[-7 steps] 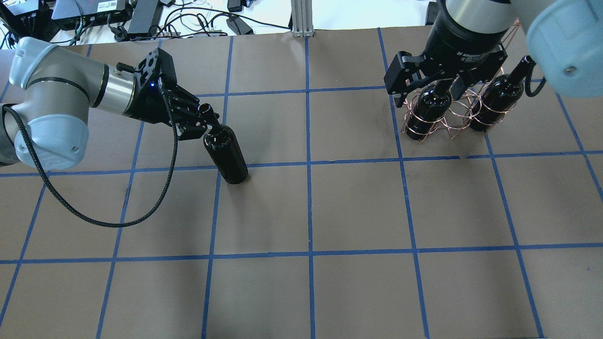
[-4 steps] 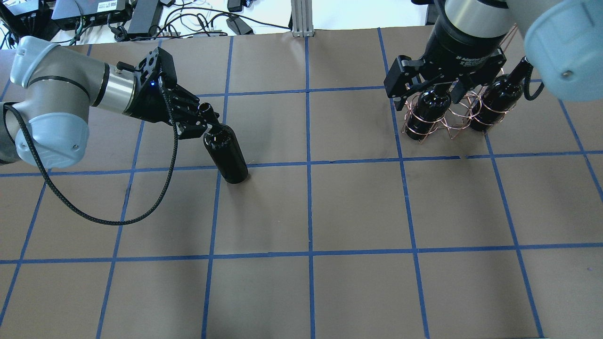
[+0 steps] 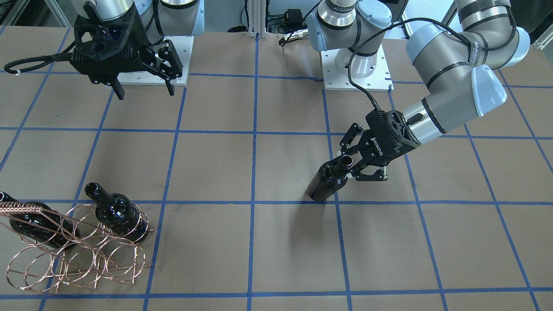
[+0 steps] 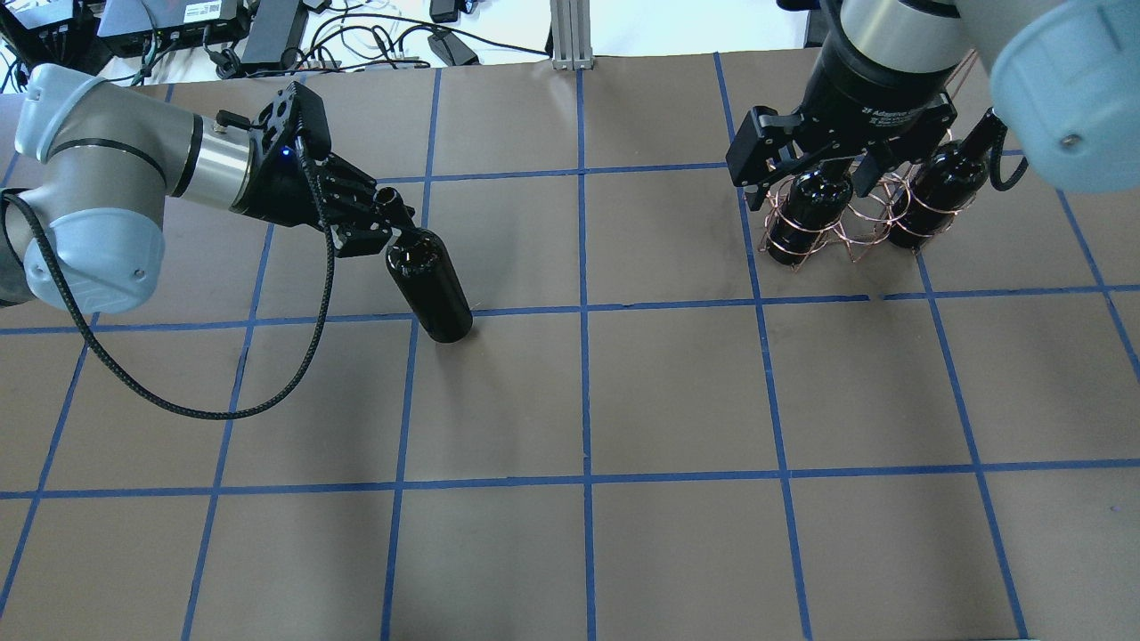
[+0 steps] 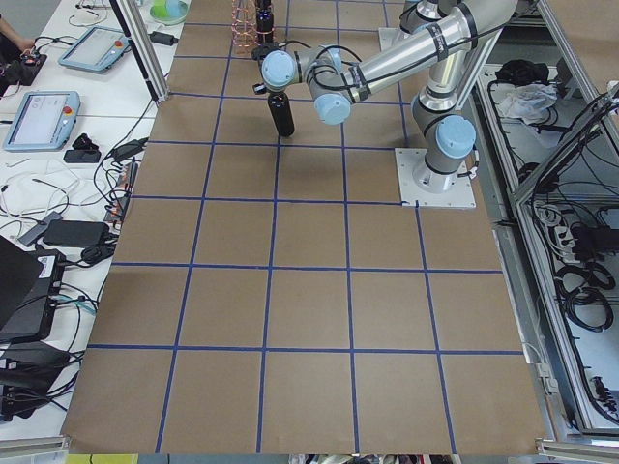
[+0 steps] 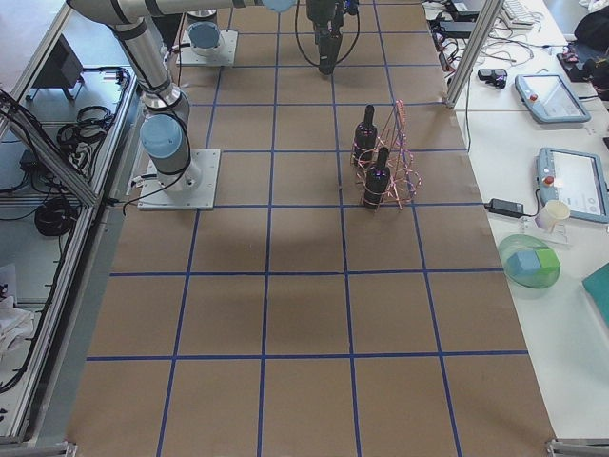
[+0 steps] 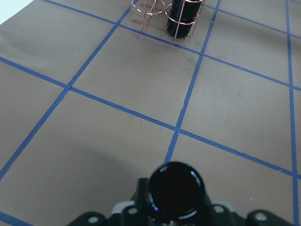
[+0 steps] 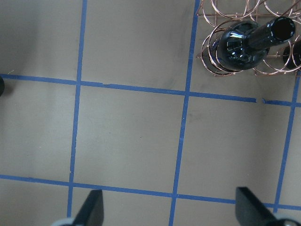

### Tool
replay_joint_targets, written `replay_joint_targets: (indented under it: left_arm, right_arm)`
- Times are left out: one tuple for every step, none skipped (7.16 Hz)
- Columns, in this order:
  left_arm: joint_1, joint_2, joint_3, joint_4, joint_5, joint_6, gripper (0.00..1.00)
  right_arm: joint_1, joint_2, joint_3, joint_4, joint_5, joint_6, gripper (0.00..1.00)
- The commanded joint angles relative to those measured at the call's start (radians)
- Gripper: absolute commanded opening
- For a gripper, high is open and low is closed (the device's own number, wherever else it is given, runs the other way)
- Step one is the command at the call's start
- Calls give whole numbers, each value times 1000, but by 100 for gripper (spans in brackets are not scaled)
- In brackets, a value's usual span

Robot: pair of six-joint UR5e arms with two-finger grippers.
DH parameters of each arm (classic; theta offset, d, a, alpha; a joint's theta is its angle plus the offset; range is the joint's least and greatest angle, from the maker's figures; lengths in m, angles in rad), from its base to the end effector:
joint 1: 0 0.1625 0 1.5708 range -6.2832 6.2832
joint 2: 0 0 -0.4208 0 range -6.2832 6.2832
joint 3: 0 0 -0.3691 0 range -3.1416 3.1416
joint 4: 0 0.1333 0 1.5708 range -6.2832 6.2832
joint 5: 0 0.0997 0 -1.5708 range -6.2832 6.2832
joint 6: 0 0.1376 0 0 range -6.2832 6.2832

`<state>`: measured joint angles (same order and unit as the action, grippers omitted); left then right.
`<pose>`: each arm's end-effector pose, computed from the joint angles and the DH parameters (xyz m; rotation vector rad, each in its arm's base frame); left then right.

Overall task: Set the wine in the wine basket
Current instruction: 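Lower the dark bottle upright onto the table with the left gripper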

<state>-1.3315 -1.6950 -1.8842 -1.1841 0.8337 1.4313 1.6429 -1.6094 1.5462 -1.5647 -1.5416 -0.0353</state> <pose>-0.1054 -0.5206 0.3168 -1.3979 -2.1052 0.6805 0.1701 -0.4484 0.4747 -0.1682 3.1056 -0.0880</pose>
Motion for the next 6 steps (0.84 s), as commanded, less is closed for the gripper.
replay_joint_targets:
  left_arm:
    - [1, -2, 2, -5, -5, -14, 26]
    - [0, -2, 2, -5, -5, -15, 30]
    - [1, -2, 2, -8, -5, -17, 38]
    - [1, -2, 4, -31, -5, -47, 52]
    - [1, -2, 4, -38, -5, -67, 61]
    - [0, -2, 4, -40, -5, -71, 71]
  right_arm:
    - [0, -1, 0, 0, 0, 1, 100]
    - [0, -1, 0, 0, 1, 2, 100]
    - [0, 0, 0, 0, 0, 2, 100]
    - [0, 0, 0, 0, 0, 2, 100]
    - [0, 0, 0, 0, 0, 2, 100]
    - [0, 0, 2, 0, 0, 2, 100]
